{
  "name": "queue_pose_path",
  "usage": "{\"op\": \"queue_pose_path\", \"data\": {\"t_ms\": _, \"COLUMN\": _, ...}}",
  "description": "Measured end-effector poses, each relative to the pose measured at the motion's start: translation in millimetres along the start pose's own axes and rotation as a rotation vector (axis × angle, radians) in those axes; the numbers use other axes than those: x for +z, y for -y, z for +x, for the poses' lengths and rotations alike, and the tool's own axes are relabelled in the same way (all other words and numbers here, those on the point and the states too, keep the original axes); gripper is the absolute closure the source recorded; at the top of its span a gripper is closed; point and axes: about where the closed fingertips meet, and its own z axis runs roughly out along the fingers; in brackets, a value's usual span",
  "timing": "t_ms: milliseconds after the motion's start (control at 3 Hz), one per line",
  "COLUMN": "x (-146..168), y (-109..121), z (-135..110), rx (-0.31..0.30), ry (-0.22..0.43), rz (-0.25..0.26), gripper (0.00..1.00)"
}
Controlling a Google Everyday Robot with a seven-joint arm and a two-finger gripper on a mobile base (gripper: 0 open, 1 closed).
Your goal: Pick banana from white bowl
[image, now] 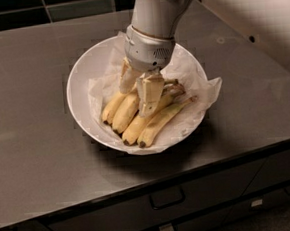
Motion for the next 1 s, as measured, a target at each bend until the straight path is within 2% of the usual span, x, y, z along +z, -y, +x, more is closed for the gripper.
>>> {"op": "queue_pose_path", "data": {"t_ms": 1000, "x": 21, "y": 9, "z": 19, "rx": 0.012, "ry": -0.029, "rz": -0.029, "gripper": 0.47}}
